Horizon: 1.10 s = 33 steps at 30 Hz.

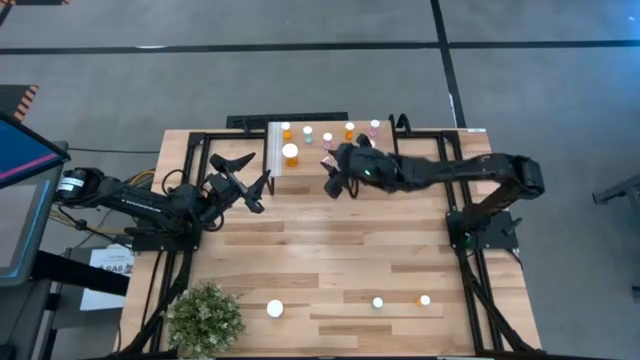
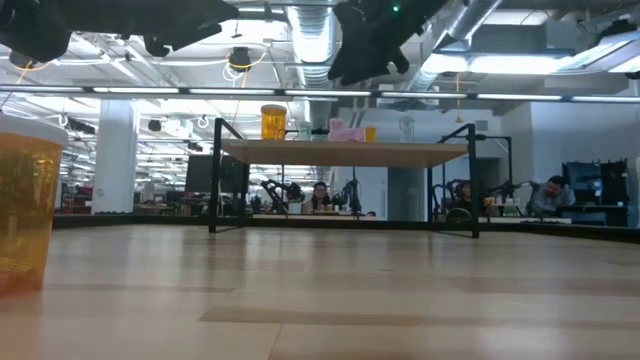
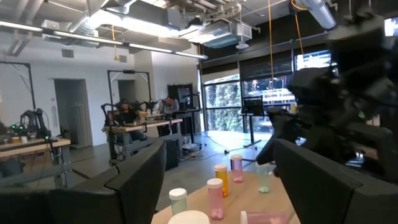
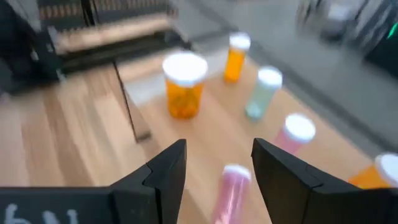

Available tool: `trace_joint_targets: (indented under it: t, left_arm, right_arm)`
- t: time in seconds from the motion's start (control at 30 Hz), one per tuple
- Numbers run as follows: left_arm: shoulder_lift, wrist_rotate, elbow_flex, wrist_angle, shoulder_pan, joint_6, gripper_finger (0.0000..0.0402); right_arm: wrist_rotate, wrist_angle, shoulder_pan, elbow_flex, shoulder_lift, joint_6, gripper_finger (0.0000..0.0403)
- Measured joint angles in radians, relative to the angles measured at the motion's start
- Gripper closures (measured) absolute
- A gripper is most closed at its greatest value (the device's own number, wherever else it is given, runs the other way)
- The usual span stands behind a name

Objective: Pick and place medicine bottles onto shelf by color
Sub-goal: Put the pink small pill bottle on the shelf

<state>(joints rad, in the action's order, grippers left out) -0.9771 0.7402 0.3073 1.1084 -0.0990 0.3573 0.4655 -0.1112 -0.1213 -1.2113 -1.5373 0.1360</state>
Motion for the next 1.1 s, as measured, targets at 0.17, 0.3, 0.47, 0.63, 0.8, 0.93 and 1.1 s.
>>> trace_joint_targets:
  t: [0.17, 0.3, 0.47, 0.63, 0.8, 0.93, 1.1]
  left_arm:
    - [0.0, 0.0, 0.0, 0.0, 0.0, 0.0, 0.0113]
    - [0.0, 0.003, 0.0, -0.001, 0.0, 0.015, 0.0113]
    - [0.0, 0.005, 0.0, -0.004, 0.0, 0.018, 0.0113]
    - [0.0, 0.004, 0.0, -0.008, 0.0, 0.024, 0.0113]
    - [0.002, 0.006, 0.0, -0.018, 0.0, 0.046, 0.0113]
    - [0.002, 0.006, 0.0, -0.019, 0.0, 0.047, 0.0113]
    - [0.002, 0.005, 0.0, -0.02, 0.0, 0.049, 0.0113]
  right_arm:
    - [-0.137, -0.396, -0.055, -0.246, -0.076, 0.098, 0.0199]
    - [-0.222, -0.568, -0.081, -0.391, -0.155, 0.107, 0.0198]
    - [-0.236, -0.68, -0.099, -0.513, -0.251, 0.084, 0.0198]
    - [-0.262, -0.696, -0.136, -0.537, -0.305, 0.051, 0.0198]
    - [-0.309, -0.711, -0.172, -0.536, -0.331, 0.062, 0.0198]
    - [-0.312, -0.724, -0.192, -0.536, -0.334, 0.073, 0.0198]
    - [-0.315, -0.723, -0.197, -0.536, -0.334, 0.076, 0.0198]
